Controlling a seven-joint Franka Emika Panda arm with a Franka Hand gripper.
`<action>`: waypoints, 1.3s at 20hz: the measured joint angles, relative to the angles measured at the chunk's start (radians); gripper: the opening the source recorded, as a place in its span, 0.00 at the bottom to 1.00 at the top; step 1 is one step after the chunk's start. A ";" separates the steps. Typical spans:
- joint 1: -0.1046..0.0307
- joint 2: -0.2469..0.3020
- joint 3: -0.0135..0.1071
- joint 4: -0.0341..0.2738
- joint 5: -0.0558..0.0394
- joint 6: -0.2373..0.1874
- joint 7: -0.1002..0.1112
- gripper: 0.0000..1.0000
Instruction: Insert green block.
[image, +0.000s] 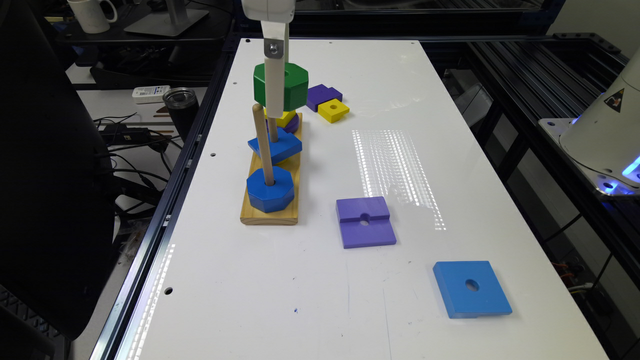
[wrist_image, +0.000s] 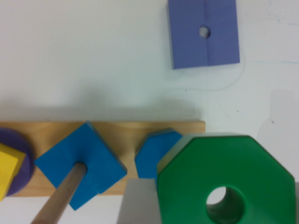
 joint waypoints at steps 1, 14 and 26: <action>0.000 0.000 0.000 0.000 0.0000 0.001 0.000 0.00; -0.013 0.001 0.000 0.001 0.0000 0.013 -0.007 0.00; -0.013 0.009 0.000 0.009 0.0000 0.027 -0.007 0.00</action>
